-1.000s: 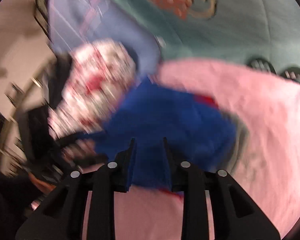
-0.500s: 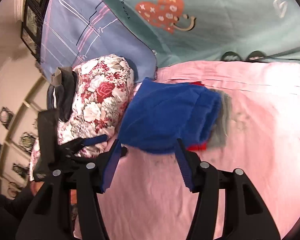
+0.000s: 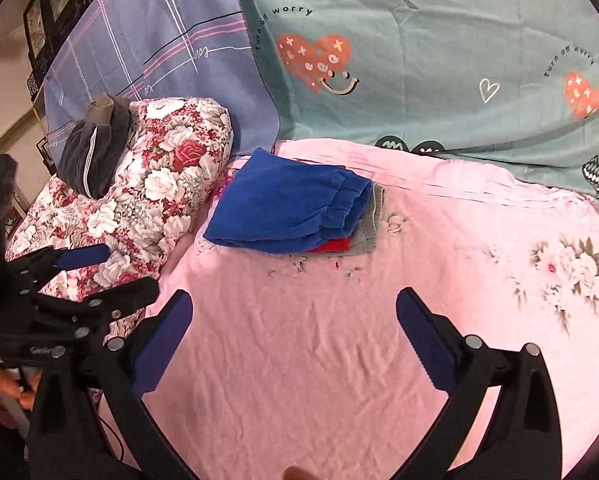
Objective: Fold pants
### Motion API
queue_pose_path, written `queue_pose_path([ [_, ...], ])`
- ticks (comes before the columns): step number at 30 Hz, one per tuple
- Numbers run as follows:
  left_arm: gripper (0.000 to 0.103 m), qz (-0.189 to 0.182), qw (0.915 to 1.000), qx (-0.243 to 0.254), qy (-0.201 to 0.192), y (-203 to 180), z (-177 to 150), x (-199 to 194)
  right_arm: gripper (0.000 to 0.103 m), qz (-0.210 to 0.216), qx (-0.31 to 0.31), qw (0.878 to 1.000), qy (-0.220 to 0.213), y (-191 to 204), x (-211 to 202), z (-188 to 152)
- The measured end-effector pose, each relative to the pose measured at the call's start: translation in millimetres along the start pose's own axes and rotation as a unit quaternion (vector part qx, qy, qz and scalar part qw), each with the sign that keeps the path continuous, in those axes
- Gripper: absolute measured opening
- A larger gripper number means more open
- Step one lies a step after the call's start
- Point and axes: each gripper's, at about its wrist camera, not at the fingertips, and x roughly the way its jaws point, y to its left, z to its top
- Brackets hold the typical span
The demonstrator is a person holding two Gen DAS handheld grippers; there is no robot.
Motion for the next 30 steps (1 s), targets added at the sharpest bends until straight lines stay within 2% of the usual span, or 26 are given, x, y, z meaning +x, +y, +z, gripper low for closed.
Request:
queue_pose_path([
  [4, 0.101, 0.026, 0.9995, -0.011, -0.012, -8.8, -8.6, -23.9, 0.102, -0.011, -0.018, 1.000, -0.002, 3.0, -15.5, -5.8],
  [8, 0.101, 0.024, 0.9994, -0.020, -0.014, -14.7, -15.5, -41.9, 0.102, -0.023, -0.019, 0.999, -0.014, -0.6, -35.1, -11.5],
  [10, 0.101, 0.037, 0.9989, -0.022, -0.018, -17.2, -18.3, -48.6, 0.102, -0.024, -0.018, 0.999, -0.012, -3.1, -40.7, -14.1],
  [13, 0.101, 0.031, 0.9988, -0.030, -0.022, -18.9, -21.8, -57.6, 0.102, -0.031, -0.018, 0.999, -0.007, -6.1, -44.5, -16.9],
  [30, 0.101, 0.028, 0.9990, -0.031, -0.017, -21.0, -22.2, -56.9, 0.102, -0.040, -0.030, 0.999, 0.006, -6.6, -46.4, -19.1],
])
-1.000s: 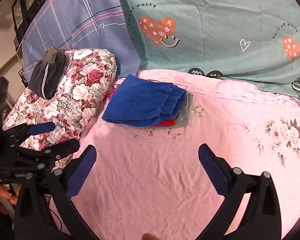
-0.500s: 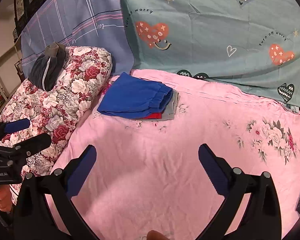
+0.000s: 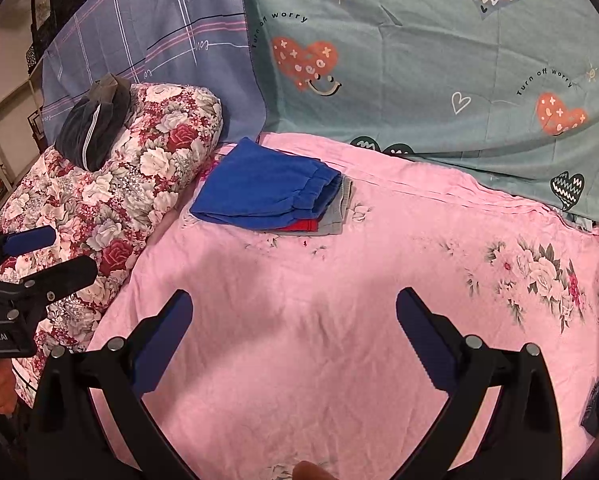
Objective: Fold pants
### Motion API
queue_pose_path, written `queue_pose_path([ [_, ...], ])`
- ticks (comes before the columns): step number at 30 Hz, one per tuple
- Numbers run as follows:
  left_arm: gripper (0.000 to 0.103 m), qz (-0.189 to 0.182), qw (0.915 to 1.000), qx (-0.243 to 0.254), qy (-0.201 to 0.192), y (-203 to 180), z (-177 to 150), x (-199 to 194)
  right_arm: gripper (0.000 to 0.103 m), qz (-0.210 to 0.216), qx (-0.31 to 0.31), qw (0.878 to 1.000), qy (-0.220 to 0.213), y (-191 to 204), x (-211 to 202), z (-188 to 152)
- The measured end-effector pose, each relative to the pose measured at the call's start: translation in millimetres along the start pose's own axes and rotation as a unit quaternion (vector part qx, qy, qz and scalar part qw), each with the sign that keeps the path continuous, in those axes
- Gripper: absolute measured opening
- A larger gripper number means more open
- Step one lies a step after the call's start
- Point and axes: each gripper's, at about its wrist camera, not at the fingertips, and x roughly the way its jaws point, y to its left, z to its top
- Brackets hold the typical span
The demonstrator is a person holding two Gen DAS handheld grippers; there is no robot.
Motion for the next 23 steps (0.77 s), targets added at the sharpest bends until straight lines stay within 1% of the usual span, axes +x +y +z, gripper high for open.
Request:
queue_pose_path([
  [23, 0.101, 0.001, 0.9998, 0.009, 0.016, -4.5, 4.2, 13.2, 0.102, -0.002, 0.017, 1.000, 0.009, -6.5, 8.5, 1.2],
])
